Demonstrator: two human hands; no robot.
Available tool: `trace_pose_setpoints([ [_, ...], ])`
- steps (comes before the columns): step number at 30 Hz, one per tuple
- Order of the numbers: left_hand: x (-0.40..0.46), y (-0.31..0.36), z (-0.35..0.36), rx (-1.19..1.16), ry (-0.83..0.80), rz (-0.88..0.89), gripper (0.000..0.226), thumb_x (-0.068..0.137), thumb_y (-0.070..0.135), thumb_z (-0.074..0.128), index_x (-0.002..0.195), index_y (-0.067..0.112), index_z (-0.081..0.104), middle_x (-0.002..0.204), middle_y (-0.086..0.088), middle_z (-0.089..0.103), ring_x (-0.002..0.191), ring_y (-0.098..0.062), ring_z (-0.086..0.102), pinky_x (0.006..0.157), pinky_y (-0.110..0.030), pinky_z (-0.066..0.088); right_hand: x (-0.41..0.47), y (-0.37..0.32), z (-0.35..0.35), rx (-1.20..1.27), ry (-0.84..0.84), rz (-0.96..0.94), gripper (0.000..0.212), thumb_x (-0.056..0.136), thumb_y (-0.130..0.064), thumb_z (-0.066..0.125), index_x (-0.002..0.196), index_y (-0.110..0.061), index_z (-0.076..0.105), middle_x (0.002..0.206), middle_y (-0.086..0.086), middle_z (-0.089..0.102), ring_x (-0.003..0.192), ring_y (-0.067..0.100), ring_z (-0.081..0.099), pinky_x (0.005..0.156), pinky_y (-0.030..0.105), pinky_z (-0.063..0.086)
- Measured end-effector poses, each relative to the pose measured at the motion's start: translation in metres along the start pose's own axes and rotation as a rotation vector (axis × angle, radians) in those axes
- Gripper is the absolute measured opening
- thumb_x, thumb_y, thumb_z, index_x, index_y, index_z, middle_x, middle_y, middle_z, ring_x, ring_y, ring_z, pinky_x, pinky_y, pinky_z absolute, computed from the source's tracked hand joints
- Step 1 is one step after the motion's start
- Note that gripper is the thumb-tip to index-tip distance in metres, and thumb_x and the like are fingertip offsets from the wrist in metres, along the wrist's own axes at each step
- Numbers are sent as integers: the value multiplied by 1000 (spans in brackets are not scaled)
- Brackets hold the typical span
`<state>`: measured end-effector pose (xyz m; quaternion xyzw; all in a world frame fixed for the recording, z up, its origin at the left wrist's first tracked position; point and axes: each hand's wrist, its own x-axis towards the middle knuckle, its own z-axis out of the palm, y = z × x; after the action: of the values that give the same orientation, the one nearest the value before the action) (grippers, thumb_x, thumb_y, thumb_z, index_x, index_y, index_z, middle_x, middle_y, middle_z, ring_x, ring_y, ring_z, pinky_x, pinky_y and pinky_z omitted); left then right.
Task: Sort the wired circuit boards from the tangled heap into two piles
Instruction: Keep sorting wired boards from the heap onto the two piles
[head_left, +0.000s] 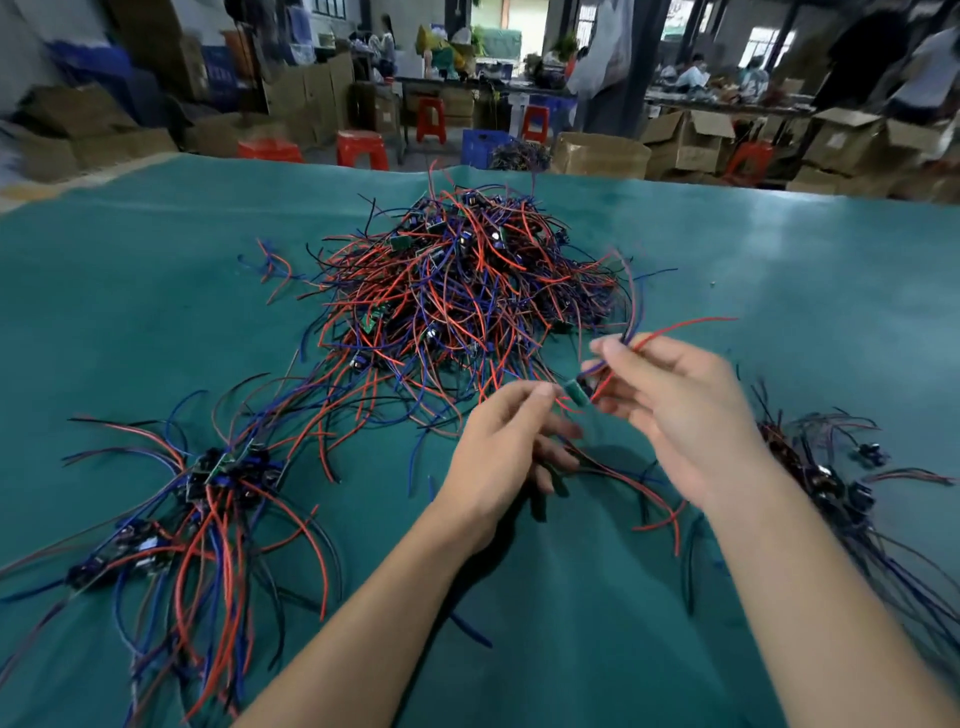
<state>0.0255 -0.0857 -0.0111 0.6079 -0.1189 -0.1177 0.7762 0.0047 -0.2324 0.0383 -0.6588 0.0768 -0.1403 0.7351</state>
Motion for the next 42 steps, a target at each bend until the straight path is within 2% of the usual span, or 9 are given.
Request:
trace_pose_setpoints([
  [5,0,-4,-1,99,1,48,15,99,13,58,98,3,69,84,-13,72,61,-13,64,46,-19,46,-11,28,9,-166,-20,-103,14,90,-3,75,83,-15,78,77,1,76,68,11,67,65,30,62],
  [8,2,-4,-5,-23,68,-3,14,96,8,60,102,-1,68,94,-22,73,74,-20,70,53,-18,49,-13,29,9,-151,-8,-136,14,84,-1,80,87,-14,77,75,2,77,66,10,68,62,24,58],
  [13,4,0,-8,-190,113,-50,10,97,9,58,98,3,66,78,-7,71,64,-9,69,53,-16,50,-15,29,8,-138,-23,-188,20,76,3,85,85,-14,78,76,5,78,67,13,71,67,22,58],
  [17,4,3,-8,-284,145,-68,32,99,8,53,73,13,71,68,-4,68,56,-9,60,55,-18,53,-18,26,6,-208,-300,-169,31,74,16,80,79,-14,80,81,7,79,73,13,72,74,21,59],
  [20,3,4,-8,-313,119,-77,34,100,7,51,75,12,72,77,-8,72,64,-15,65,65,-24,56,-19,24,1,-377,-451,-101,45,76,21,73,84,-23,81,86,-1,80,73,11,70,76,21,58],
  [25,1,1,-7,-173,70,-90,7,95,14,62,93,10,67,75,-6,65,59,-9,64,53,-16,47,-10,28,-3,-320,-73,-152,15,79,-12,86,88,-22,78,73,-4,74,65,10,63,56,24,49],
  [30,-1,3,-9,-123,-26,-81,17,85,28,68,71,18,70,59,2,55,49,-10,43,49,-23,25,-12,29,-3,-208,-186,-70,10,83,-13,83,89,-22,84,86,4,79,76,10,69,54,23,48],
  [35,-4,3,-7,-36,-138,-49,20,92,25,62,86,8,72,89,-19,73,49,-10,42,50,-26,23,-8,28,-3,-67,-41,-23,11,83,-6,81,75,-13,82,73,3,75,63,13,63,52,21,45],
  [42,-3,0,-12,11,-225,-39,21,89,24,65,90,4,71,80,-11,73,45,-6,39,41,-16,22,-3,32,-8,-144,7,-69,20,94,-12,72,77,-2,72,63,2,65,56,14,54,50,22,45],
])
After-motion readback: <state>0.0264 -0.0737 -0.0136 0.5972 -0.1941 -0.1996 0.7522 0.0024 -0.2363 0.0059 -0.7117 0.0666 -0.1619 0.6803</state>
